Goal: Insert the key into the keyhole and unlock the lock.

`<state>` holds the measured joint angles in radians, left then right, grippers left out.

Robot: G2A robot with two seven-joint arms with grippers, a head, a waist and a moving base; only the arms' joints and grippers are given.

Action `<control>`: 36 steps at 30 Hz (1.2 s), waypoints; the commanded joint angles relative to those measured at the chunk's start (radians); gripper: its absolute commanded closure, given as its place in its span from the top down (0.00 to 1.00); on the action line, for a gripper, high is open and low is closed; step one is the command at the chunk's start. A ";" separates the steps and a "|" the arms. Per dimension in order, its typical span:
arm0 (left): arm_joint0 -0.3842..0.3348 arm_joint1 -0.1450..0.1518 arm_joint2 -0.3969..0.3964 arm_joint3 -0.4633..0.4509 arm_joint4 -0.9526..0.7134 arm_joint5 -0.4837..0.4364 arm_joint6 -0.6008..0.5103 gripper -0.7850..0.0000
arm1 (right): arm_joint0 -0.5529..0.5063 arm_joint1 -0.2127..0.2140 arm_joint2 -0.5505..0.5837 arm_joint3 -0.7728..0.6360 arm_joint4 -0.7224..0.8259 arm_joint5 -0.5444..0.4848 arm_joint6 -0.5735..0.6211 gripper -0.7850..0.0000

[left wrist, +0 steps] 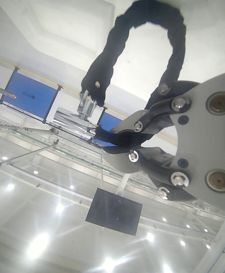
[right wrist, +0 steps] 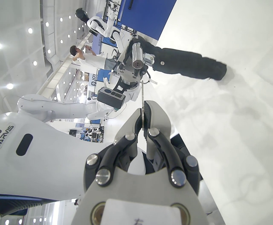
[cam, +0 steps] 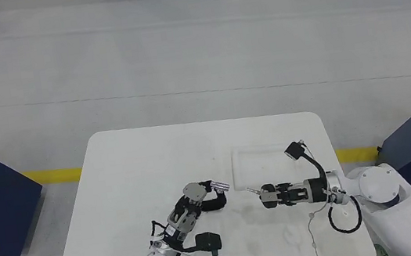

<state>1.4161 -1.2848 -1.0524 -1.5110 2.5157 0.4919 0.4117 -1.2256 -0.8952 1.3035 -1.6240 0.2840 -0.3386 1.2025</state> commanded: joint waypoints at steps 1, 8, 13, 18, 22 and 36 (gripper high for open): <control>0.000 -0.001 0.001 0.003 0.001 0.003 0.001 0.00 | 0.012 -0.002 -0.011 -0.002 -0.004 0.008 -0.003 0.00; 0.000 -0.002 0.003 0.010 0.014 0.016 0.005 0.00 | 0.048 -0.007 -0.047 0.005 -0.021 0.026 0.008 0.00; -0.002 -0.004 0.006 0.018 0.023 0.025 0.003 0.00 | 0.066 -0.009 -0.067 0.008 -0.033 0.030 0.012 0.00; -0.002 -0.004 0.006 0.018 0.023 0.025 0.003 0.00 | 0.079 -0.012 -0.085 0.006 -0.043 0.036 0.006 0.00; -0.002 -0.004 0.006 0.018 0.023 0.025 0.003 0.00 | 0.090 -0.015 -0.099 0.005 -0.050 0.043 -0.001 0.00; -0.002 -0.004 0.006 0.018 0.023 0.025 0.003 0.00 | 0.122 -0.022 -0.132 0.031 -0.024 0.062 0.003 0.00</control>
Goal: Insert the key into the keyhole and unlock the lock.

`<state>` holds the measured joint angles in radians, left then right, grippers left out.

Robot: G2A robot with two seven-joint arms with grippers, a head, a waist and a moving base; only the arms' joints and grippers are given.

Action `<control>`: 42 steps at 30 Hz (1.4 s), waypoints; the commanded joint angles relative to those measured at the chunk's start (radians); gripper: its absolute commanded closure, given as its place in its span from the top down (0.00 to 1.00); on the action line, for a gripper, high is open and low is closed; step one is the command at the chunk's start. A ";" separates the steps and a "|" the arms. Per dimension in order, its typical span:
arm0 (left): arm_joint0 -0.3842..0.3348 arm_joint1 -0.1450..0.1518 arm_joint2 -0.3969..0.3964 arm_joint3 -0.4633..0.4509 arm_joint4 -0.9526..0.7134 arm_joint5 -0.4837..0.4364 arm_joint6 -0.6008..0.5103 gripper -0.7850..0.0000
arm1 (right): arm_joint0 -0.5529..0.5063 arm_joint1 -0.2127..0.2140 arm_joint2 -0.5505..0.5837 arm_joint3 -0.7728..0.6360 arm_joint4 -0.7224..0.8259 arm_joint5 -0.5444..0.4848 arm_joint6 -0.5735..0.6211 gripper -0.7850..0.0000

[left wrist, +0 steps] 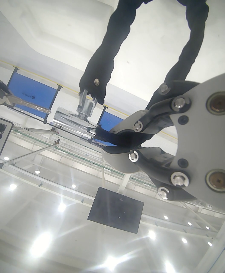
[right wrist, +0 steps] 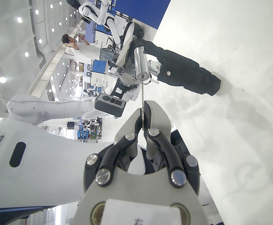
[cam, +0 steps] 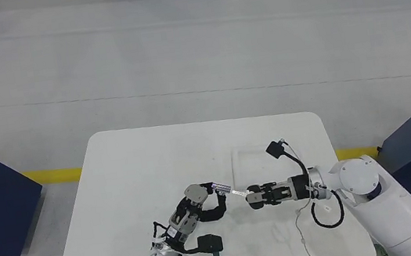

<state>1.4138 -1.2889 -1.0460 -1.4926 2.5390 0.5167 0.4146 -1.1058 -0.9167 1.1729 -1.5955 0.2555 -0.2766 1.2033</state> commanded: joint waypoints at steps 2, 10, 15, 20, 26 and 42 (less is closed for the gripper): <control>0.000 0.000 0.000 0.000 0.000 0.000 0.000 0.00 | 0.008 -0.001 -0.005 0.009 0.010 0.002 0.003 0.00; 0.000 0.000 0.000 0.000 0.000 0.000 0.000 0.00 | 0.022 -0.005 -0.018 0.027 0.026 0.013 0.009 0.00; 0.000 0.000 0.000 0.000 0.000 0.000 0.000 0.00 | 0.030 -0.007 -0.027 0.034 0.029 0.018 0.013 0.00; 0.000 0.000 0.000 0.000 0.000 0.000 0.000 0.00 | 0.034 -0.008 -0.032 0.038 0.030 0.020 0.010 0.00; 0.000 0.000 0.000 0.000 0.000 0.000 0.000 0.00 | 0.038 -0.010 -0.036 0.041 0.030 0.021 0.006 0.00; 0.000 0.000 0.000 0.000 0.000 0.000 0.000 0.00 | 0.048 -0.014 -0.050 0.046 0.038 0.037 0.012 0.00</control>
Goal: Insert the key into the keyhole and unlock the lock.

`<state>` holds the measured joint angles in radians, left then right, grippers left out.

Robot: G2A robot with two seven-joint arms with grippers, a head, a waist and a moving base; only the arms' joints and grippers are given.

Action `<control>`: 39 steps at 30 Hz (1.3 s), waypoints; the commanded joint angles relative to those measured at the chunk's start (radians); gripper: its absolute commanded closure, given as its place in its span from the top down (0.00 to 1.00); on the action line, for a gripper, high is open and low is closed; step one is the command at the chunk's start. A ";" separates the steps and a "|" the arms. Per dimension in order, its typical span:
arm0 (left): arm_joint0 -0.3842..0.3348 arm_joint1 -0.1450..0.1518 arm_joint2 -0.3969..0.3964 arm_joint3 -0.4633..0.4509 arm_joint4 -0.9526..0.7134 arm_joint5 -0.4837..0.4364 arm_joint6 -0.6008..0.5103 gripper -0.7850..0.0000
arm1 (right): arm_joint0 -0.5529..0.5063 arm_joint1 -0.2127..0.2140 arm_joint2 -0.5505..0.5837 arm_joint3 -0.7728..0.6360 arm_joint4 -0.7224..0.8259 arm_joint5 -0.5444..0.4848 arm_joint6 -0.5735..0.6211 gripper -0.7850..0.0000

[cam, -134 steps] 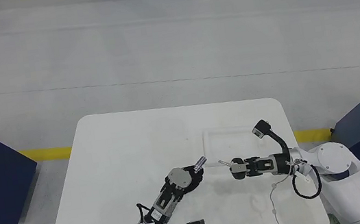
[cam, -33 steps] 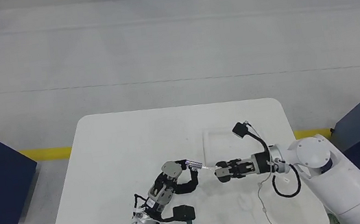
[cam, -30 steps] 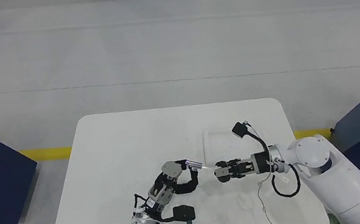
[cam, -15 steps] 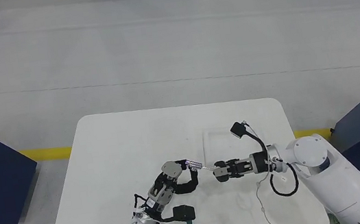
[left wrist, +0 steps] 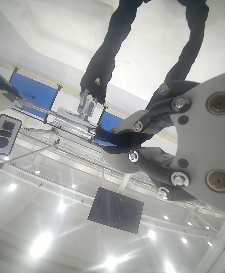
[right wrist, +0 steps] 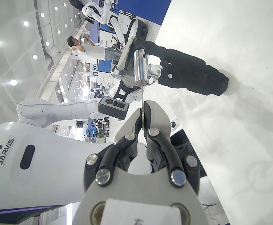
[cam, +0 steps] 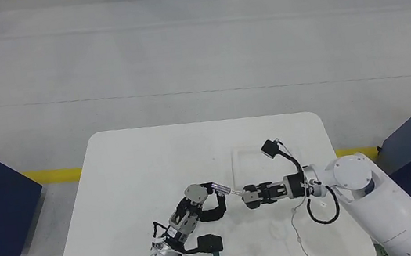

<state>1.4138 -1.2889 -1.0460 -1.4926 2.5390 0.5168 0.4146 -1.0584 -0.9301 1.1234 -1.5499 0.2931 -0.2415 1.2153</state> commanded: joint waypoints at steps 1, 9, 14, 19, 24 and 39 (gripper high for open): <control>0.000 0.000 0.000 0.000 0.000 0.000 0.000 0.00 | 0.001 -0.001 -0.002 0.000 0.000 0.003 0.000 0.00; 0.000 0.000 0.000 0.000 0.000 0.000 0.000 0.00 | -0.005 -0.002 -0.003 -0.006 0.000 0.014 -0.024 0.00; 0.000 0.000 0.000 0.000 0.000 0.000 0.000 0.00 | -0.012 -0.001 0.001 -0.017 -0.005 0.028 -0.032 0.00; 0.000 0.000 0.000 0.000 0.000 0.000 0.000 0.00 | -0.014 -0.001 -0.001 -0.023 -0.012 0.037 -0.037 0.00; 0.000 0.000 0.000 0.000 0.000 0.000 0.000 0.00 | -0.013 -0.003 -0.006 -0.028 -0.014 0.044 -0.047 0.00; 0.000 0.000 0.000 0.000 0.000 0.000 0.000 0.00 | -0.029 -0.008 -0.015 -0.043 -0.023 0.059 -0.098 0.00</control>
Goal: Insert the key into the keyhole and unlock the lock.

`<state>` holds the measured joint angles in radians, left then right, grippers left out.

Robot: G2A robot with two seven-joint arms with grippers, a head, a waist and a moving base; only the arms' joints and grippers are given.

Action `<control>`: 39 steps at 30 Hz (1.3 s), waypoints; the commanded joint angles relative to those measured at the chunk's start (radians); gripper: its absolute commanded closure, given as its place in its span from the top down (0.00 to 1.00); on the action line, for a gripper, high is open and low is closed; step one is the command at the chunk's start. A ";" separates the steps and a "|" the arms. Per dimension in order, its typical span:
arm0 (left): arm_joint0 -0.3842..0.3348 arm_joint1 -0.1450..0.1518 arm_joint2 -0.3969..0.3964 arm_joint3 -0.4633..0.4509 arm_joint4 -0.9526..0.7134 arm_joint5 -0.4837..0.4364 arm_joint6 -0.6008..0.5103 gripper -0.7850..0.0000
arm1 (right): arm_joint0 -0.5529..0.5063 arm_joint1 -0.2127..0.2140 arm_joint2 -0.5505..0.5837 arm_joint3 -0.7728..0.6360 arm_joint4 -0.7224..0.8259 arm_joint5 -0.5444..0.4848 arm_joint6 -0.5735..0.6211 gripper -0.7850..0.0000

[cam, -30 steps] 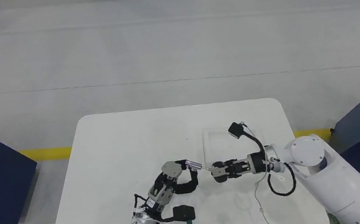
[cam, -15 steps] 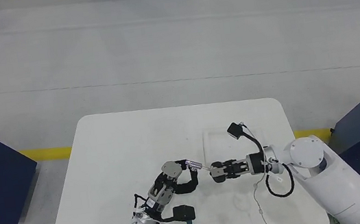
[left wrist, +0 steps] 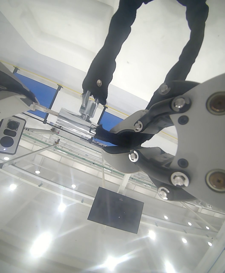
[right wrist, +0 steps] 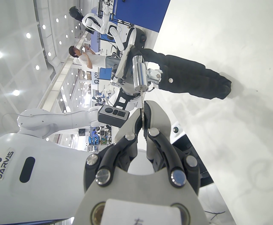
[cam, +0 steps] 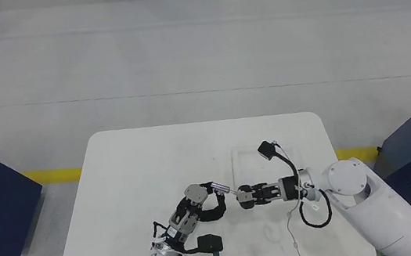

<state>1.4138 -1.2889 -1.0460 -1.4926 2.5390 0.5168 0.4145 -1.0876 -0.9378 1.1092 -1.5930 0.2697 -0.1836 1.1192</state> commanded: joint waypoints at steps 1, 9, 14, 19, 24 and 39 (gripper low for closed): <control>0.000 0.000 0.000 0.000 0.000 0.000 0.000 0.00 | 0.001 -0.001 -0.002 0.000 0.002 0.002 -0.003 0.00; 0.000 0.000 0.000 0.000 0.000 0.000 0.000 0.00 | 0.011 -0.004 -0.005 0.005 0.007 0.012 0.001 0.00; 0.000 0.000 0.000 0.000 0.000 0.000 0.000 0.00 | 0.027 -0.007 -0.013 0.014 0.014 0.019 0.014 0.00; 0.000 0.000 0.000 0.000 0.000 0.000 0.000 0.00 | 0.045 -0.011 -0.022 0.024 0.017 0.026 0.019 0.00; 0.000 0.000 0.000 0.000 0.000 0.000 0.000 0.00 | 0.062 -0.017 -0.037 0.027 0.015 0.039 0.018 0.00; 0.000 0.000 0.000 0.000 0.000 0.000 0.000 0.00 | 0.067 -0.024 -0.048 0.057 0.016 0.030 0.007 0.82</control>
<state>1.4138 -1.2889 -1.0459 -1.4926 2.5390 0.5167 0.4146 -1.0185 -0.9622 1.0594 -1.5366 0.2862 -0.1512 1.1274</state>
